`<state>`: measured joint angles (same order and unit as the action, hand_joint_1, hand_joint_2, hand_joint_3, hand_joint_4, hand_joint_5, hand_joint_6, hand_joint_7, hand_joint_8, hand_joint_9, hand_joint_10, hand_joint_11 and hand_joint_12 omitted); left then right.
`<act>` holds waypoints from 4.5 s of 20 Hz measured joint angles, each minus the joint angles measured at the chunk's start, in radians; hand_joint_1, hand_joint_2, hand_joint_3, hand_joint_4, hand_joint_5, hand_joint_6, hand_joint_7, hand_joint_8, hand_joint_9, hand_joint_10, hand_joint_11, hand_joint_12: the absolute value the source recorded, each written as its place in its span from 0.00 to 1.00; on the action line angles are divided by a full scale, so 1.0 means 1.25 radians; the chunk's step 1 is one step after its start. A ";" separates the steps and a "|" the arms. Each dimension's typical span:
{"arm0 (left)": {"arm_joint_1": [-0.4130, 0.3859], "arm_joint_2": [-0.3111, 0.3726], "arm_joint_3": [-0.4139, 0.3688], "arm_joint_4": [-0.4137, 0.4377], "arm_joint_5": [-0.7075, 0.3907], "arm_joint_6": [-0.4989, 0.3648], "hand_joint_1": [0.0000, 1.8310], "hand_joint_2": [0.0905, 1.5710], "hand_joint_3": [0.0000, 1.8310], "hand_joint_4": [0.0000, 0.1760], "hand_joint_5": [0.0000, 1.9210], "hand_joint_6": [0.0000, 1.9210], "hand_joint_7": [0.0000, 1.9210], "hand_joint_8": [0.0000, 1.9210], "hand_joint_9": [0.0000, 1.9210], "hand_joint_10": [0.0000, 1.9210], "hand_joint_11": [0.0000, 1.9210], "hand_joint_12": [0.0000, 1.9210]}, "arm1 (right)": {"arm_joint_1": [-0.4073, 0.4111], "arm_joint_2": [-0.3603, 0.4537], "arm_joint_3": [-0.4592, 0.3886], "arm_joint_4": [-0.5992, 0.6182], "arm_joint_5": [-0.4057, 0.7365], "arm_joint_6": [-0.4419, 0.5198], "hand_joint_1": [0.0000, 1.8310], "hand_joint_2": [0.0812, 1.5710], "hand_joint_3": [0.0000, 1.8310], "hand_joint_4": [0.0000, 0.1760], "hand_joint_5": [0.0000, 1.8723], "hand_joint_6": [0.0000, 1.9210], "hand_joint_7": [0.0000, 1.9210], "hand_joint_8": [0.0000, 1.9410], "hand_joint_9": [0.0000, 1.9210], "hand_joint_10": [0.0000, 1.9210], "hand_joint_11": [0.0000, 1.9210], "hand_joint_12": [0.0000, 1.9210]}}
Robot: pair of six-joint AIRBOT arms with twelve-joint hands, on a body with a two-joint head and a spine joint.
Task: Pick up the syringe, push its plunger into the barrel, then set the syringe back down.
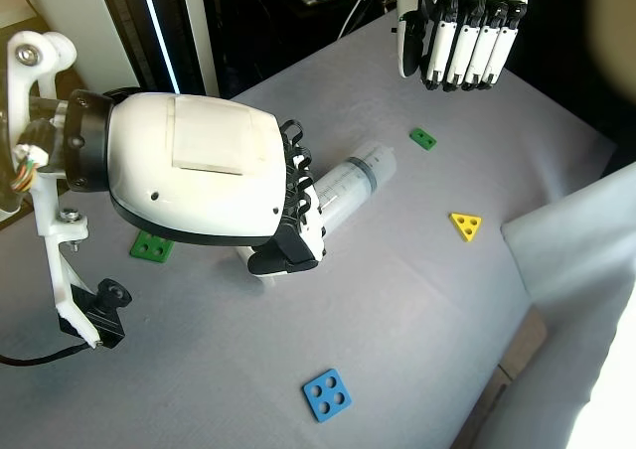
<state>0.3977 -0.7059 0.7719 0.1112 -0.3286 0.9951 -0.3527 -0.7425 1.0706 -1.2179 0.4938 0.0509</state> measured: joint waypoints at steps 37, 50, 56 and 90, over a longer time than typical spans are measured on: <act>-0.042 0.014 -0.073 -0.980 0.092 0.844 0.49 0.63 0.00 0.00 0.01 0.00 0.00 0.00 0.00 0.00 0.00 0.08 | -0.009 -0.004 -0.002 0.098 -0.080 -0.022 0.00 0.81 0.04 0.00 0.03 0.01 0.00 0.00 0.00 0.00 0.00 0.00; 0.102 -0.246 -0.085 -1.125 -0.203 0.927 0.66 0.60 0.00 0.00 0.08 0.01 0.05 0.00 0.05 0.00 0.00 0.29 | -0.012 -0.006 -0.014 0.099 -0.088 -0.039 0.00 0.84 0.00 0.00 0.04 0.00 0.02 0.00 0.00 0.00 0.00 0.00; 0.114 -0.336 -0.053 -1.167 -0.284 0.949 0.69 0.59 0.00 0.00 0.08 0.00 0.06 0.00 0.07 0.00 0.00 0.32 | -0.012 -0.006 -0.017 0.100 -0.088 -0.040 0.00 0.84 0.00 0.00 0.03 0.00 0.01 0.00 0.00 0.00 0.00 0.00; 0.157 -0.543 0.116 -1.286 -0.393 1.009 0.72 0.61 0.00 0.00 0.08 0.00 0.07 0.00 0.08 0.00 0.00 0.34 | -0.021 -0.006 -0.023 0.100 -0.088 -0.046 0.00 0.84 0.00 0.00 0.04 0.00 0.03 0.00 0.01 0.00 0.00 0.00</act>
<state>0.5934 -1.3846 0.9173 -1.4967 -0.8200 2.2559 -0.3790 -0.7506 1.0416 -1.0927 0.3840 -0.0063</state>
